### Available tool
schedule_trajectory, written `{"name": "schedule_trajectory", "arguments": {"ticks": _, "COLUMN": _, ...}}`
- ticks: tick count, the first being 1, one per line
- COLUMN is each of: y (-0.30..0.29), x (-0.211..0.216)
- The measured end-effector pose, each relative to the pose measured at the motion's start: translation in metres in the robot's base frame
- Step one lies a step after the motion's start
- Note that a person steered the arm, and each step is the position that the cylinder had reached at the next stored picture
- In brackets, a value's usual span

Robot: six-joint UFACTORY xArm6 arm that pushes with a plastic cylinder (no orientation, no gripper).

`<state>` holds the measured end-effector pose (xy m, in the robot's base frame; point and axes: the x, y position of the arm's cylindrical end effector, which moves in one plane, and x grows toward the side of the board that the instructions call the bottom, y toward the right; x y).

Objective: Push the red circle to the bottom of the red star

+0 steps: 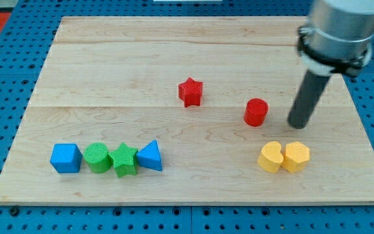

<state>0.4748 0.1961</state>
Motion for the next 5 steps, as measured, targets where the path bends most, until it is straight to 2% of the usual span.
{"name": "schedule_trajectory", "arguments": {"ticks": 1, "y": -0.031, "x": -0.016}}
{"name": "schedule_trajectory", "arguments": {"ticks": 2, "y": -0.102, "x": -0.019}}
{"name": "schedule_trajectory", "arguments": {"ticks": 3, "y": -0.149, "x": -0.019}}
{"name": "schedule_trajectory", "arguments": {"ticks": 4, "y": -0.128, "x": -0.010}}
{"name": "schedule_trajectory", "arguments": {"ticks": 5, "y": -0.151, "x": -0.010}}
